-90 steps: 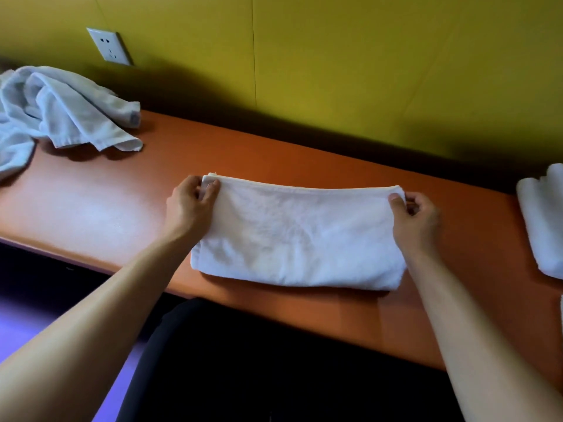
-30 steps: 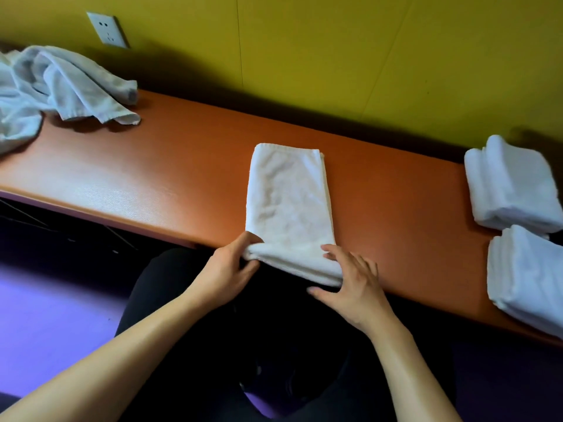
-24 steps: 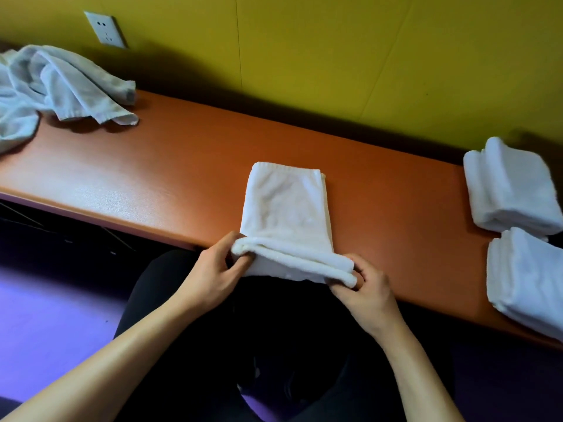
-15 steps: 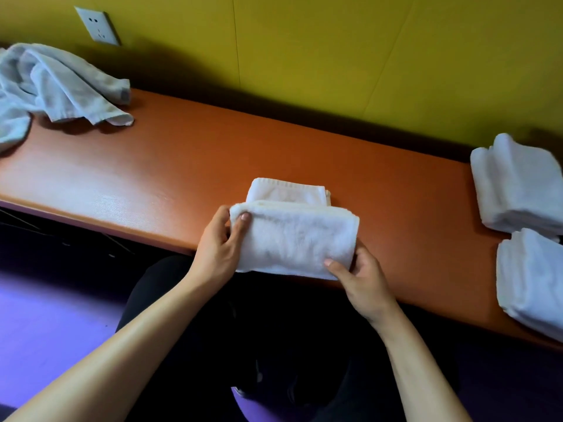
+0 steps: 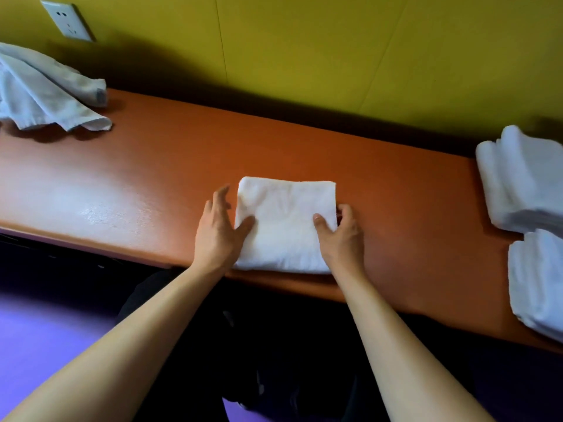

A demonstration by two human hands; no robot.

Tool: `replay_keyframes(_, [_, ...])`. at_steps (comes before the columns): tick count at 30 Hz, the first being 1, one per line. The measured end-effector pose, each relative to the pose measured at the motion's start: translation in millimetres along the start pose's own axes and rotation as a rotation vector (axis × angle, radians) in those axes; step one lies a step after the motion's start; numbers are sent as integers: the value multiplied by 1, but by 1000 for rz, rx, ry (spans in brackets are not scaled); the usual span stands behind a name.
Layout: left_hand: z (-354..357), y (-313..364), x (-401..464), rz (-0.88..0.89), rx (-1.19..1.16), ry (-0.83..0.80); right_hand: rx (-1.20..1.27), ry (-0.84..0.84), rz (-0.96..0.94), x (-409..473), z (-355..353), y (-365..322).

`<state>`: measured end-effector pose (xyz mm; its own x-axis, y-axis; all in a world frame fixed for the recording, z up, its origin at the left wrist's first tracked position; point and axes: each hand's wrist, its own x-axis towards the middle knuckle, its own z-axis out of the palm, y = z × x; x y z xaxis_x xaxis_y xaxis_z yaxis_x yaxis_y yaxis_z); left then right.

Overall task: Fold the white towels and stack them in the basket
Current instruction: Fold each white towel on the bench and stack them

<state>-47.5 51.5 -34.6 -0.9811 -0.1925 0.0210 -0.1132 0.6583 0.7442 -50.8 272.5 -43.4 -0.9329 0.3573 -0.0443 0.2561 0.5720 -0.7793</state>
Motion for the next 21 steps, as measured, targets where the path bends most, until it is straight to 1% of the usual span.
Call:
replay_keyframes(2, [2, -3, -2, -77, 4, 58, -28, 66, 34, -2, -2, 1])
replay_keyframes(4, [1, -5, -4, -139, -32, 74, -110, 45, 109, -7, -9, 5])
replay_keyframes(7, [-2, -3, -10, -222, -35, -32, -229, -56, 235, -20, -19, 10])
replay_keyframes(9, [-1, 1, -14, -250, -42, -110, -219, -103, 267, -26, -20, 9])
replay_keyframes(11, [-2, 6, -17, -301, -67, -149, -152, -147, 334, -24, -23, 6])
replay_keyframes(14, [-5, 15, -19, -416, -155, -158, 106, -220, 546, -18, -33, 8])
replay_keyframes(16, [-5, 20, -24, -415, -210, -185, 278, -321, 676, -19, -43, 12])
replay_keyframes(17, [-4, 23, -28, -383, -222, -204, 331, -354, 686, -22, -47, 16])
replay_keyframes(18, [-2, 27, -32, -346, -232, -217, 355, -348, 663, -25, -51, 20])
replay_keyframes(21, [9, 43, -43, -270, -249, -256, 348, -198, 548, -34, -69, 29])
